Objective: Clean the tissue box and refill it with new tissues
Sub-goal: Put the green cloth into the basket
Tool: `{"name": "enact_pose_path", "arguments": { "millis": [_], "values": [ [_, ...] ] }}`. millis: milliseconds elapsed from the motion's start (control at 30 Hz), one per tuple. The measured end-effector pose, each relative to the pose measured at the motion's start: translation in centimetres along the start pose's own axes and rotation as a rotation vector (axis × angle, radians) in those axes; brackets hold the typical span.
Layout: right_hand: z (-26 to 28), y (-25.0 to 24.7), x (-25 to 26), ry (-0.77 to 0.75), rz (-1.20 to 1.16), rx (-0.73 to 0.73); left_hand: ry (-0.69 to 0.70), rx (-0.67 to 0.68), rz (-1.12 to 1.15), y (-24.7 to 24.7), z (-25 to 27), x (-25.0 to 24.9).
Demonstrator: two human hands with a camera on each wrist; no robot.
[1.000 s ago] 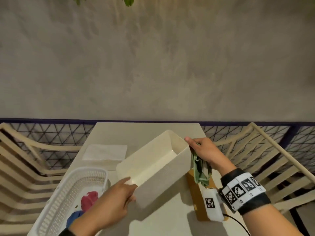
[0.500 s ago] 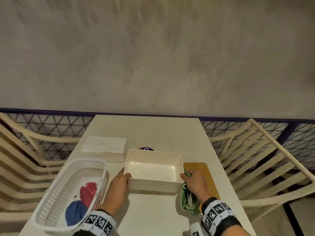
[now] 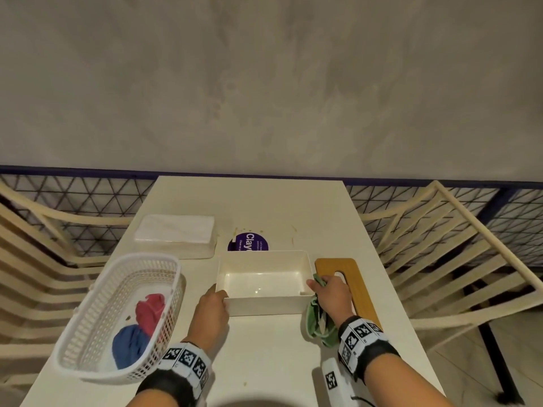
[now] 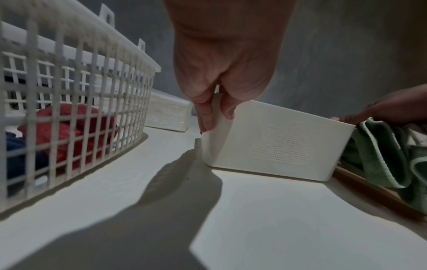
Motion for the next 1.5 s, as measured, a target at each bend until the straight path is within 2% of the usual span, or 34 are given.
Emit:
{"name": "enact_pose_path", "arguments": {
  "millis": [267, 367, 433, 500, 600, 667, 700, 767, 833, 900, 1000, 1100, 1167, 1200, 1233, 1333, 1367, 1433, 1500],
  "values": [
    [0.3, -1.0, -0.1, 0.011, -0.131, -0.003, -0.046, 0.032, 0.041, 0.0, 0.1, 0.1],
    [1.3, -3.7, 1.0, -0.005, -0.165, -0.057, -0.056, -0.030, 0.133, -1.2, 0.6, -0.5],
    [2.2, -5.7, 3.0, -0.116, -0.199, -0.103, -0.009, -0.069, 0.231, -2.6, 1.4, -2.2],
    [3.2, -7.0, 5.7, -0.264, -0.297, -0.121, 0.040, 0.013, 0.344, -3.4, 2.4, -4.6],
    [5.8, -6.9, 10.9, -0.412, -0.519, -0.032, 0.048, 0.229, 0.565, -4.3, 4.1, -7.6],
    [7.8, -5.3, 14.5, -0.459, -0.707, 0.102, 0.048, 0.317, 0.815, -5.7, 5.2, -8.8],
    [8.8, -4.2, 16.2, -0.476, -0.750, 0.174, 0.037, 0.296, 0.945, -6.9, 5.6, -8.9],
    [10.2, -1.1, 18.8, -0.539, -0.706, 0.280, -0.005, 0.098, 1.051, -10.0, 6.0, -7.3],
    [11.5, 2.1, 20.9, -0.656, -0.531, 0.329, -0.069, -0.167, 0.995, -13.3, 6.3, -3.8],
    [12.6, 5.2, 22.8, -0.773, -0.396, 0.344, -0.134, -0.338, 0.922, -16.0, 6.6, 0.1],
    [14.1, 9.4, 25.6, -0.836, -0.289, 0.342, -0.208, -0.479, 0.698, -19.2, 7.1, 5.1],
    [15.2, 14.0, 27.4, -0.927, -0.131, 0.386, -0.288, -0.551, 0.435, -20.2, 7.0, 9.2],
    [15.3, 16.9, 27.4, -0.945, -0.009, 0.449, -0.357, -0.503, 0.310, -19.1, 6.3, 11.8],
    [15.0, 18.5, 26.9, -0.940, 0.066, 0.486, -0.387, -0.437, 0.252, -18.1, 5.8, 12.8],
    [14.7, 19.9, 26.3, -0.940, 0.170, 0.524, -0.400, -0.334, 0.180, -16.9, 5.3, 13.5],
    [14.2, 23.6, 24.4, -0.960, 0.511, 0.679, -0.350, 0.122, -0.057, -12.7, 4.3, 14.0],
    [14.1, 24.1, 24.2, -0.977, 0.602, 0.723, -0.331, 0.233, -0.120, -12.1, 4.0, 13.7],
    [13.9, 23.4, 25.0, -0.990, 0.711, 0.749, -0.318, 0.282, -0.209, -13.1, 2.9, 12.7],
    [12.8, 21.5, 26.7, -0.981, 0.610, 0.703, -0.333, 0.168, -0.204, -15.8, 1.2, 11.4]
  ]
}}
Point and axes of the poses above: each hand's wrist, its own z-axis away from the middle knuckle, its own y-axis out of the palm, x = y × z, the point moved 6 cm from there along -z, towards the middle knuckle, and after that the axes turned 6 degrees about -y, right-handed, at the moved point
